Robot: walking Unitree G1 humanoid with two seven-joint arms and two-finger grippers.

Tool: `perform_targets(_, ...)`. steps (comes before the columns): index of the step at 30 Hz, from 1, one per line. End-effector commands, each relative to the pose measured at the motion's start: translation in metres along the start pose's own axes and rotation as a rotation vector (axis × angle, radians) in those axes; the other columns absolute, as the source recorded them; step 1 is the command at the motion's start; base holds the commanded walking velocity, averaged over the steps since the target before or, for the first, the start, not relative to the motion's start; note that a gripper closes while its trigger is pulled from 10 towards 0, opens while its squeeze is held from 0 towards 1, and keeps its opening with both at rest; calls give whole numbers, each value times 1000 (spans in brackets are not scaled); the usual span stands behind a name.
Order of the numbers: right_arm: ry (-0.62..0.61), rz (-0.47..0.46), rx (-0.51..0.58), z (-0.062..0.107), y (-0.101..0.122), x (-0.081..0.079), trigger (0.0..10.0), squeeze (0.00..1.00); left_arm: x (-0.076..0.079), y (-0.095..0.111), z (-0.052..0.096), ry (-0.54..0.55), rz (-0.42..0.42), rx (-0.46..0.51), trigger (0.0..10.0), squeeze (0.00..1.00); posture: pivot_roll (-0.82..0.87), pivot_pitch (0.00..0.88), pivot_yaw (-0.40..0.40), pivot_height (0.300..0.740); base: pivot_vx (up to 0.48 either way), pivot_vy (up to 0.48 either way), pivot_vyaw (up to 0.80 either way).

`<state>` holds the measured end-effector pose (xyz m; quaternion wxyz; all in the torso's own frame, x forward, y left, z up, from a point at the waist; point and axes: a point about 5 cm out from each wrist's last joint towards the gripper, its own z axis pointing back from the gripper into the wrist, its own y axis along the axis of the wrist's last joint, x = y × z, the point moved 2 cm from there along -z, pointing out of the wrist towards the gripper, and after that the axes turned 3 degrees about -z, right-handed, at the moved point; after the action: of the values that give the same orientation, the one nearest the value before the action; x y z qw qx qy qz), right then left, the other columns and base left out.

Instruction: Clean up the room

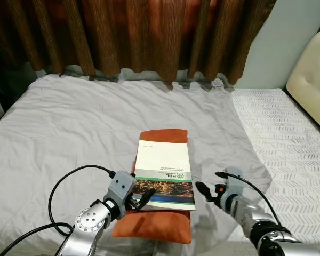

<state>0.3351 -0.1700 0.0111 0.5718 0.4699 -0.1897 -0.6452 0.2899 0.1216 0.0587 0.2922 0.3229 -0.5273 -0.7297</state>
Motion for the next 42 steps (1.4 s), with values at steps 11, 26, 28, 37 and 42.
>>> perform_targets(11,1,-39,-42,-6,-12,-14,10000,0,0,-5,32,3,-33,-45,10000,0,239,188,-62,740,0,0,0)
perform_targets(26,-67,-122,61,-7,9,-9,10000,1000,9,-6,51,16,-21,-78,10000,0,275,234,-68,740,0,0,0)
perform_targets(28,-78,-130,89,-7,15,-8,10000,1000,9,-5,51,20,-20,-79,10000,0,271,232,-71,740,0,0,0)
perform_targets(37,-92,-353,140,-7,17,-5,10000,1000,12,-5,52,13,-15,-89,10000,0,274,234,-59,740,0,0,0)
perform_targets(42,-101,-439,150,-7,16,-5,10000,1000,10,-4,53,11,-17,-94,10000,0,277,232,-53,740,0,0,0)
